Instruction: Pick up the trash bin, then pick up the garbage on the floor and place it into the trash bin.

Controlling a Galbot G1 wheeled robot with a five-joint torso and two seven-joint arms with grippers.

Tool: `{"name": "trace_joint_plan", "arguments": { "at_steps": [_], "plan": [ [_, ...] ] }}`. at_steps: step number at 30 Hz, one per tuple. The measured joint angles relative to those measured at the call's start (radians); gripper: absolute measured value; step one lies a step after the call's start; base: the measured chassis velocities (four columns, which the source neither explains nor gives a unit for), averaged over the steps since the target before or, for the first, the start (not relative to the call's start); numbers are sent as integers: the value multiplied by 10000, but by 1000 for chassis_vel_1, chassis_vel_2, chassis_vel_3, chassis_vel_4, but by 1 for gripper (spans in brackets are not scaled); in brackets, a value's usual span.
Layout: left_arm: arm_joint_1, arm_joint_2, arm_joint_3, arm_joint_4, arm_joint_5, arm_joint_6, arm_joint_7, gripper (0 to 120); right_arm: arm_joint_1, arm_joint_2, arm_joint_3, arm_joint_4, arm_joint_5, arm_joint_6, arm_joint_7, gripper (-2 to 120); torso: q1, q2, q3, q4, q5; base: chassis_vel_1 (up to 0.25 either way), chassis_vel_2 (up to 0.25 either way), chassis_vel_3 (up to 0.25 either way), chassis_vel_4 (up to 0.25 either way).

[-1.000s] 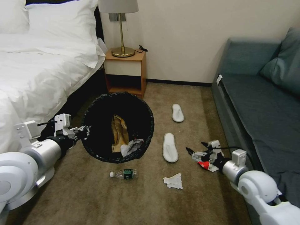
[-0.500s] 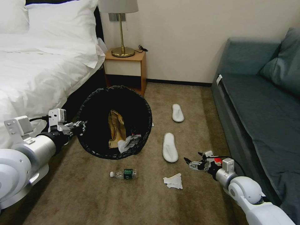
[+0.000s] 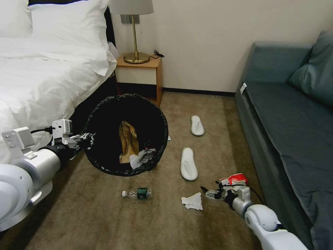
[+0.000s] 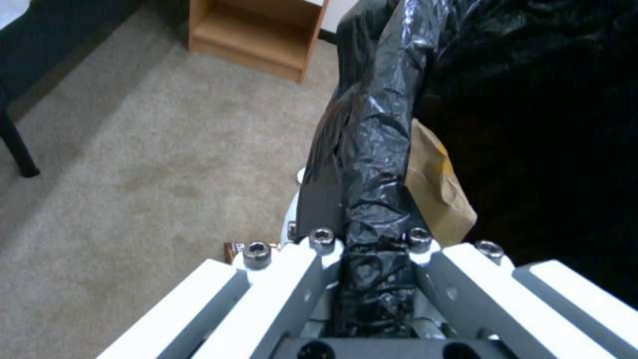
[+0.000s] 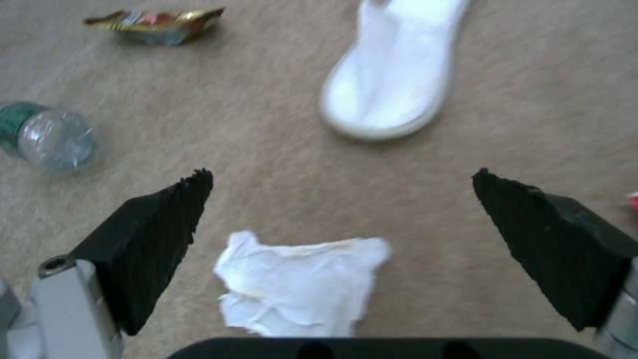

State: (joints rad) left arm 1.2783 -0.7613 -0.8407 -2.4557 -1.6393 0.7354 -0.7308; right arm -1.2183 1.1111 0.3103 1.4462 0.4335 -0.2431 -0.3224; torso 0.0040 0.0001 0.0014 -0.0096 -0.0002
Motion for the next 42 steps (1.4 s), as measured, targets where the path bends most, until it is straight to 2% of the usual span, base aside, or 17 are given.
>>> {"name": "trace_joint_plan", "arguments": {
  "at_steps": [4, 5, 11, 16, 27, 38, 42],
  "plan": [
    [23, 76, -9, -17, -22, 0, -1, 3, 115, 330, -143, -374, -321, 178, -101, 100, 0, 0, 0, 0, 2, 0, 0, 0, 0],
    [-10, 147, -34, -20, -80, 0, -2, 3, 191, 646, -298, -704, -628, 357, -147, 100, 0, 0, 0, -1, 3, 0, 0, 0, 0],
    [-2, 141, -42, -88, -109, 0, 22, 3, 341, 1121, -445, -1172, -1113, 471, -180, 100, 0, 0, 0, -1, 1, 0, 0, 0, 0],
    [28, 117, -9, -150, -97, 0, 106, 3, 673, 1630, -487, -2093, -1635, 631, -315, 100, 0, 0, 0, -1, -1, 0, 0, 0, 0],
    [90, 131, 29, -225, -64, 0, 109, 3, 977, 1917, -471, -3428, -2021, 940, -332, 100, 0, 0, 0, -2, 3, 0, 0, 0, 0],
    [91, 112, 116, -319, -26, 0, 96, 3, 1060, 1965, -432, -3686, -2039, 1051, -390, 99, 0, 0, 0, -2, 1, 0, 0, 0, 0],
    [96, 123, 134, -360, -26, 0, 92, 3, 1062, 1990, -430, -3708, -2054, 1070, -338, 93, -1, 1, -1, -4, -2, 0, 0, 0, 0]
  ]
}}
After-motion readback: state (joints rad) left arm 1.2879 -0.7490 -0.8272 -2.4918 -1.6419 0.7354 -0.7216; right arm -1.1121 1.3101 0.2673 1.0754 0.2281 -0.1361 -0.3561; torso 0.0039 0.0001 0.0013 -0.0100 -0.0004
